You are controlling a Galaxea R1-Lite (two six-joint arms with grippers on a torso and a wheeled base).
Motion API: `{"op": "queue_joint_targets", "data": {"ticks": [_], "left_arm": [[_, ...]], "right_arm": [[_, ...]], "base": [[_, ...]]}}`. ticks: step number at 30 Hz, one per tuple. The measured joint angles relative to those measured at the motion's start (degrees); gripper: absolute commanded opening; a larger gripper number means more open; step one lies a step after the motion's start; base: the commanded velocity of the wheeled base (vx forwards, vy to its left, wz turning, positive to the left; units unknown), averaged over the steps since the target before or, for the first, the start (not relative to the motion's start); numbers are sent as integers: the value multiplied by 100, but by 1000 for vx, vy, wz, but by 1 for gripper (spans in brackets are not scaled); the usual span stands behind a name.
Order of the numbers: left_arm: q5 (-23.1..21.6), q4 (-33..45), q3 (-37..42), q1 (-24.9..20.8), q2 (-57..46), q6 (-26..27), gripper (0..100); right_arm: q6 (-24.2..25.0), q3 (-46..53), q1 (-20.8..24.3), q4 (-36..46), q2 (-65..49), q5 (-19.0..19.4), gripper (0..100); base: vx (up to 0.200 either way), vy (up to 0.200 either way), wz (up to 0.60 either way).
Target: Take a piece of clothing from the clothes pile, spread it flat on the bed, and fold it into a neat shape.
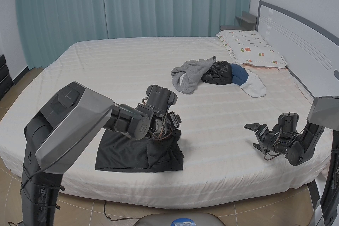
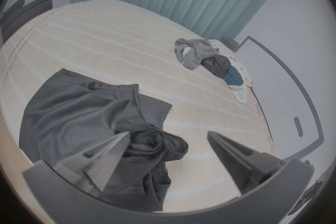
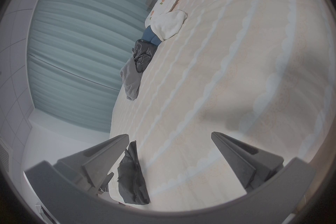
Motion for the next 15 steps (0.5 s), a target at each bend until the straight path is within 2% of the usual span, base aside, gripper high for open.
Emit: {"op": "queue_joint_targets", "data": {"ticks": [8,15], "left_arm": [[126,-13,13,-30,-83,-149,100],[63,-49,352,199,-457,-402,100]], "right_arm": [[0,0,-4,-5,2,0,100],[0,11,33,-2,-6,-2,100]], "base": [[0,0,0],[0,0,0]]}}
